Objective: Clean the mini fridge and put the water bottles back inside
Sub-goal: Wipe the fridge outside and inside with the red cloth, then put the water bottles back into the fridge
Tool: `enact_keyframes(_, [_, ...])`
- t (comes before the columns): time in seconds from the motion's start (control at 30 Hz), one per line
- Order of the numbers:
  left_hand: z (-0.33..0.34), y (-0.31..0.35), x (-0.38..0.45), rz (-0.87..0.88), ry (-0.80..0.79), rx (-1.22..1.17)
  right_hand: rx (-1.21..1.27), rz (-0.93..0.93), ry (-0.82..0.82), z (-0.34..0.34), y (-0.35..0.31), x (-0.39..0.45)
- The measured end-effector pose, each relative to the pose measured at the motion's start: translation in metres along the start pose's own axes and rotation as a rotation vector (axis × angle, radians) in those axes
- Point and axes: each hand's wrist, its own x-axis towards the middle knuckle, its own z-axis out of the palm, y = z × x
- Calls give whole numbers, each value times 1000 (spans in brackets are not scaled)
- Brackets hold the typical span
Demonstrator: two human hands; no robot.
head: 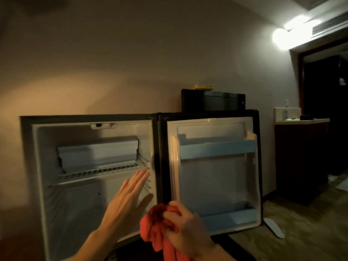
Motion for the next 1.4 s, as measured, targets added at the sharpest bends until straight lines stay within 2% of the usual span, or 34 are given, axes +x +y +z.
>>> enact_keyframes(0.27, [-36,-63,-87,-231,-30,46,196,-55,-133,87,-68,56])
enact_keyframes(0.43, [-84,-87,-141,-408,83,11,407,-100,-137,141,-132,84])
enact_keyframes(0.53, [-122,-94,-170,-454,167,17,529,-145,-164,166,-175,97])
enact_keyframes(0.7, [-177,-97,-215,-514,245,126,756,-168,-118,191,-243,106])
enact_keyframes(1.0, [-245,-91,-287,-700,266,265,1007,-193,-160,230,-343,91])
enact_keyframes(1.1, [-244,-92,-315,-777,207,266,986,-257,-272,255,-351,71])
enact_keyframes(1.17, [-233,-95,-333,-828,123,268,936,-294,-423,271,-346,56])
enact_keyframes(1.33, [-203,-110,-369,-953,-108,244,442,-403,-811,297,-320,31])
enact_keyframes(1.4, [-196,-116,-378,-956,-149,223,421,-392,-901,301,-308,29])
